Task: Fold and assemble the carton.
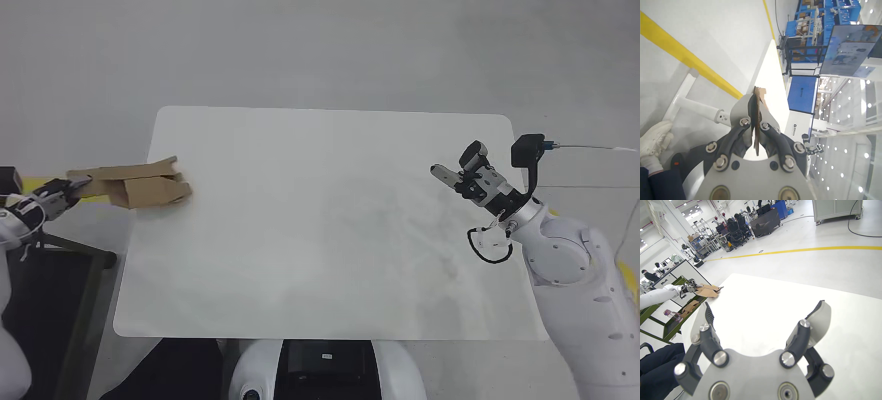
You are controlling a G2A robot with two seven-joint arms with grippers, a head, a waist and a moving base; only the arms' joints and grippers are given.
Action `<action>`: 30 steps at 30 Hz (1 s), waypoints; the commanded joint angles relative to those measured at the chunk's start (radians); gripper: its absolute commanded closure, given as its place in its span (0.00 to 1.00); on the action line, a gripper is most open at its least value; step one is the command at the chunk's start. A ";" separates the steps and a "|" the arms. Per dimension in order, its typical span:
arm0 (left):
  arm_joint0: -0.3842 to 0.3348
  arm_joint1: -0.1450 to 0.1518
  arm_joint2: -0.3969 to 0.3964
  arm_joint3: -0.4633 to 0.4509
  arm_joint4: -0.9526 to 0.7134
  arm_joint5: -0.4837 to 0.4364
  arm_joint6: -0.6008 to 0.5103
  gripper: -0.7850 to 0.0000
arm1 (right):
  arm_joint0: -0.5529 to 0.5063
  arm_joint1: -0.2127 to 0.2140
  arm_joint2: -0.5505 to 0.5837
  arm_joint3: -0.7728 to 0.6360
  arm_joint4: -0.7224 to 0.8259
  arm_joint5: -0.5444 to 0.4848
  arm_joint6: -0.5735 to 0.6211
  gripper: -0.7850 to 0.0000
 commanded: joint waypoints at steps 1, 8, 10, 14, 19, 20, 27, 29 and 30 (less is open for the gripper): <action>-0.014 0.001 -0.003 -0.014 -0.024 -0.002 -0.028 1.00 | 0.000 0.000 0.000 0.000 0.000 0.000 0.000 0.00; -0.113 -0.013 0.016 -0.078 -0.092 0.018 -0.102 1.00 | 0.000 0.000 0.000 0.000 0.000 0.000 0.000 0.00; -0.146 -0.023 0.042 -0.105 -0.083 0.013 -0.108 1.00 | 0.000 0.000 0.000 0.000 0.000 0.000 0.000 0.00; -0.215 -0.057 0.121 -0.149 -0.045 0.019 -0.064 1.00 | 0.000 0.000 0.000 0.000 0.000 0.000 0.000 0.00; -0.286 -0.112 0.219 -0.191 -0.057 0.026 -0.029 1.00 | 0.000 0.000 0.000 0.000 0.000 0.000 0.000 0.00; -0.298 -0.124 0.236 -0.195 -0.070 0.034 -0.025 1.00 | 0.000 0.000 0.000 0.000 0.000 0.000 0.000 0.00; -0.338 -0.205 0.362 -0.252 -0.157 0.089 0.004 1.00 | 0.000 0.000 0.000 0.000 0.000 0.000 0.000 0.00; -0.332 -0.229 0.391 -0.277 -0.210 0.119 -0.004 1.00 | 0.000 0.000 0.000 0.000 0.000 0.000 0.000 0.00; -0.323 -0.241 0.409 -0.300 -0.235 0.128 -0.008 1.00 | 0.000 0.000 0.000 0.000 0.000 0.000 0.000 0.00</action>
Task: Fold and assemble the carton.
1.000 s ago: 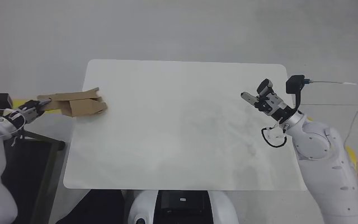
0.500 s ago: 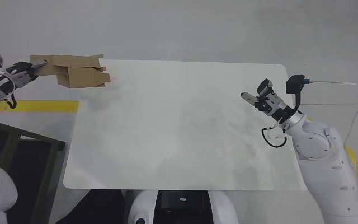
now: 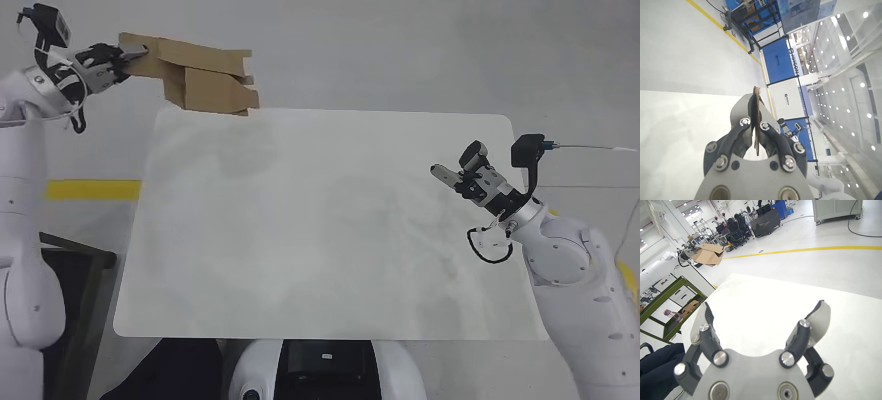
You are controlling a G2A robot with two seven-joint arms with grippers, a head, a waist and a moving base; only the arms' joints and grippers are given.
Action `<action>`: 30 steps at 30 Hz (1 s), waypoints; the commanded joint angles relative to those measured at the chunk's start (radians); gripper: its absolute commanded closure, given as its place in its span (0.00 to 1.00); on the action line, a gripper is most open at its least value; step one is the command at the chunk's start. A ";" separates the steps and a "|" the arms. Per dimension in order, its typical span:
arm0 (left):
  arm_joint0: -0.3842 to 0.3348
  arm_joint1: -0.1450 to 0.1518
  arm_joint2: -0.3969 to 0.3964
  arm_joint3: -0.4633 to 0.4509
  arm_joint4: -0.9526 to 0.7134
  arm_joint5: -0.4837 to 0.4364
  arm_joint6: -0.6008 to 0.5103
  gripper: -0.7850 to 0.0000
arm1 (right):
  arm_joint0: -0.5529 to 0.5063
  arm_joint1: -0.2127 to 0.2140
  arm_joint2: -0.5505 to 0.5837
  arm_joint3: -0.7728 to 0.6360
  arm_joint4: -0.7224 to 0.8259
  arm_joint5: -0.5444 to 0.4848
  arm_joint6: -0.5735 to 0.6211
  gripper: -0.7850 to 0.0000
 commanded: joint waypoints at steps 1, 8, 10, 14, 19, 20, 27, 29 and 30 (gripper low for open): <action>0.023 -0.025 0.039 -0.053 -0.050 0.017 -0.008 1.00 | 0.000 0.000 0.000 0.000 0.000 0.000 0.000 0.00; 0.162 -0.072 0.144 -0.306 -0.148 0.102 0.008 1.00 | 0.000 0.000 0.000 0.000 0.000 0.000 0.000 0.00; 0.204 -0.074 0.159 -0.386 -0.150 0.125 0.024 1.00 | 0.000 0.000 0.000 0.000 0.000 0.000 0.000 0.00; 0.289 -0.072 0.175 -0.540 -0.147 0.177 0.044 1.00 | 0.000 0.000 0.000 0.000 0.000 0.000 0.000 0.00; 0.382 -0.063 0.170 -0.712 -0.135 0.226 0.080 1.00 | 0.000 0.000 0.000 0.000 0.000 0.000 0.000 0.00; 0.399 -0.061 0.168 -0.741 -0.131 0.235 0.084 1.00 | 0.000 0.000 0.000 0.000 0.000 0.000 0.000 0.00; 0.466 -0.048 0.150 -0.854 -0.116 0.282 0.081 1.00 | 0.000 0.000 0.000 0.000 0.000 0.000 0.000 0.00; 0.466 -0.048 0.150 -0.854 -0.116 0.282 0.081 1.00 | 0.000 0.000 0.000 0.000 0.000 0.000 0.000 0.00; 0.466 -0.048 0.150 -0.854 -0.116 0.282 0.081 1.00 | 0.000 0.000 0.000 0.000 0.000 0.000 0.000 0.00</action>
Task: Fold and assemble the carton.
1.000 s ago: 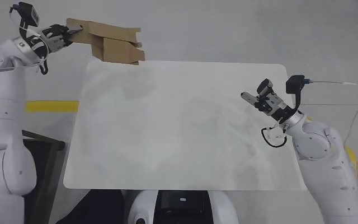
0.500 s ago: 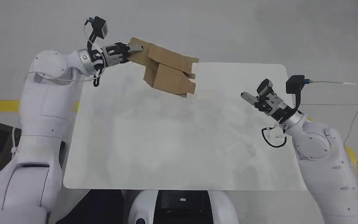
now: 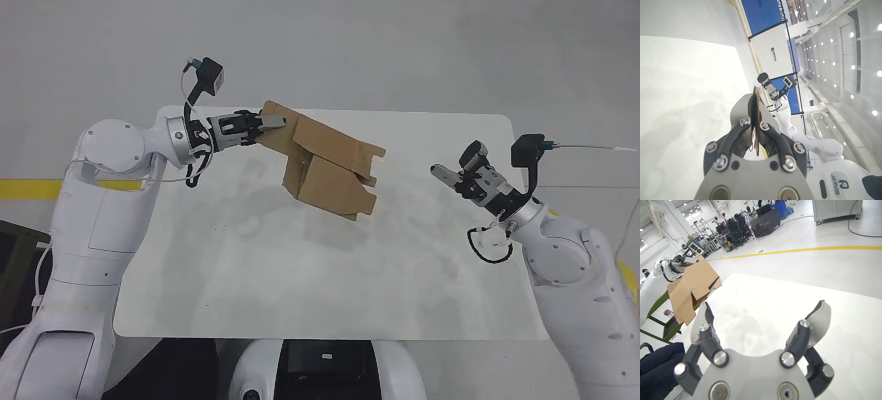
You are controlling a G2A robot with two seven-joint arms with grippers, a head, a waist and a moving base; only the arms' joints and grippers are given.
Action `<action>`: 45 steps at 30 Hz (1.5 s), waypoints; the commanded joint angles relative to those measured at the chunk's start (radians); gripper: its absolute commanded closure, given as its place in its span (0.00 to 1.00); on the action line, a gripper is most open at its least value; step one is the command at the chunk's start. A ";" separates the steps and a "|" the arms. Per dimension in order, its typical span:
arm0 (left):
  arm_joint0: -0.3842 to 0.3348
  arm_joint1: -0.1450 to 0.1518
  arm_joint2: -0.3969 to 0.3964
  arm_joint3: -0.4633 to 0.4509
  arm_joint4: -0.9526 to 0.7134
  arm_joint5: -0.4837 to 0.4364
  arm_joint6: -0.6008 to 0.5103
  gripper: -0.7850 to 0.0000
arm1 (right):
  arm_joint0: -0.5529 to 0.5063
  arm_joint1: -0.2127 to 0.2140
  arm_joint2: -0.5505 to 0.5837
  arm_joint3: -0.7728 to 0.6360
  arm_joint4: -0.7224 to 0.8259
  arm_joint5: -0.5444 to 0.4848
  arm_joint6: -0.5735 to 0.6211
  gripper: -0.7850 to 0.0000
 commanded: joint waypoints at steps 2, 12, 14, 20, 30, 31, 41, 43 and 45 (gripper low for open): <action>-0.001 0.000 0.000 0.001 0.000 -0.001 0.000 1.00 | 0.000 0.000 0.000 0.000 0.000 0.000 0.000 0.00; -0.001 0.000 0.000 0.001 0.000 -0.001 0.000 1.00 | 0.000 0.000 0.000 0.000 0.000 0.000 0.000 0.00; -0.001 0.000 0.000 0.001 0.000 -0.001 0.000 1.00 | 0.000 0.000 0.000 0.000 0.000 0.000 0.000 0.00; -0.001 0.000 0.000 0.001 0.000 -0.001 0.000 1.00 | 0.000 0.000 0.000 0.000 0.000 0.000 0.000 0.00; 0.017 0.000 0.009 -0.016 0.006 0.004 0.018 1.00 | -0.013 0.000 -0.002 0.013 0.067 0.015 0.034 0.00; 0.019 0.000 0.014 -0.021 0.010 0.009 0.016 1.00 | -0.010 0.000 -0.001 0.022 0.089 0.010 0.053 0.00; -0.012 -0.008 0.098 0.005 0.026 0.032 -0.071 1.00 | 0.081 0.004 -0.067 0.139 0.356 -0.084 0.335 0.00; -0.027 -0.013 0.125 0.024 0.026 0.027 -0.088 1.00 | 0.115 0.004 -0.098 0.178 0.435 -0.097 0.416 0.00; -0.040 -0.018 0.151 0.041 0.023 0.014 -0.113 1.00 | 0.143 0.002 -0.129 0.218 0.534 -0.119 0.501 0.00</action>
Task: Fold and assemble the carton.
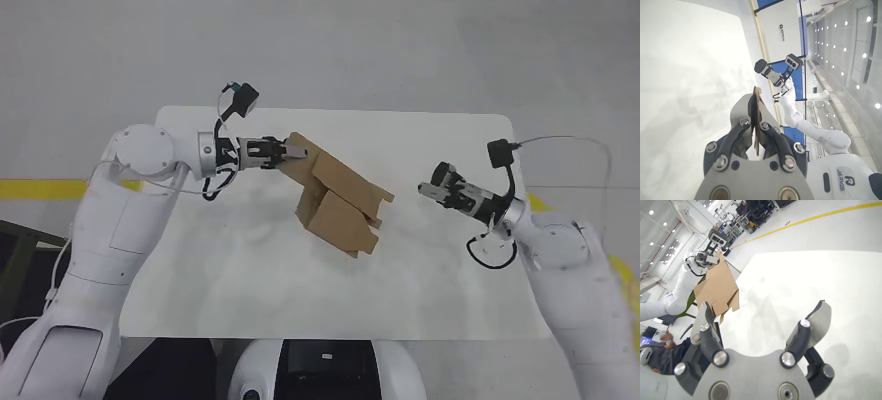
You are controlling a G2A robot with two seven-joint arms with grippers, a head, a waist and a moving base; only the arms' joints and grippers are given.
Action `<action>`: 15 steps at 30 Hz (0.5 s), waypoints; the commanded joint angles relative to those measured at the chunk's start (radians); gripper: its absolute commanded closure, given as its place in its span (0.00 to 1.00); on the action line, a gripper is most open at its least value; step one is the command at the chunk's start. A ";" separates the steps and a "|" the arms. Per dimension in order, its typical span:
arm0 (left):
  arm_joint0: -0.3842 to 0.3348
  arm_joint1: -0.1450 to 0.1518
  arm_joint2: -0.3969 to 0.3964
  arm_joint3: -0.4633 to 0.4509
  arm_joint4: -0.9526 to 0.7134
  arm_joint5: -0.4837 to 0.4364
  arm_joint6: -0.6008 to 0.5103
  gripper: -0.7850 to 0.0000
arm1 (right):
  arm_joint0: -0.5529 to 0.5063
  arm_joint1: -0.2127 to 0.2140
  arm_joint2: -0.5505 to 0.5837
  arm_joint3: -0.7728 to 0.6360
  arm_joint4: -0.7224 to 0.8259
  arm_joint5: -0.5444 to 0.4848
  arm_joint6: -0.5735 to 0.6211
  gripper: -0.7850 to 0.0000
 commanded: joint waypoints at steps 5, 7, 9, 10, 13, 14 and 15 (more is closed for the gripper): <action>-0.034 -0.013 0.058 0.061 -0.018 -0.071 -0.059 1.00 | 0.112 -0.002 -0.095 0.124 0.195 0.044 0.314 0.00; -0.046 -0.016 0.074 0.079 -0.030 -0.105 -0.100 1.00 | 0.146 -0.006 -0.124 0.158 0.256 0.053 0.387 0.00; -0.060 -0.021 0.097 0.096 -0.040 -0.138 -0.143 1.00 | 0.179 -0.008 -0.164 0.166 0.300 0.095 0.430 0.00; -0.064 -0.023 0.102 0.102 -0.045 -0.145 -0.154 1.00 | 0.186 -0.009 -0.176 0.166 0.309 0.106 0.441 0.00; -0.082 -0.030 0.130 0.125 -0.066 -0.169 -0.196 1.00 | 0.216 -0.008 -0.231 0.153 0.352 0.149 0.484 0.00; -0.089 -0.033 0.140 0.134 -0.074 -0.173 -0.210 1.00 | 0.225 -0.007 -0.251 0.150 0.360 0.163 0.498 0.00; -0.095 -0.037 0.149 0.141 -0.085 -0.177 -0.222 1.00 | 0.234 -0.006 -0.269 0.147 0.371 0.172 0.507 0.00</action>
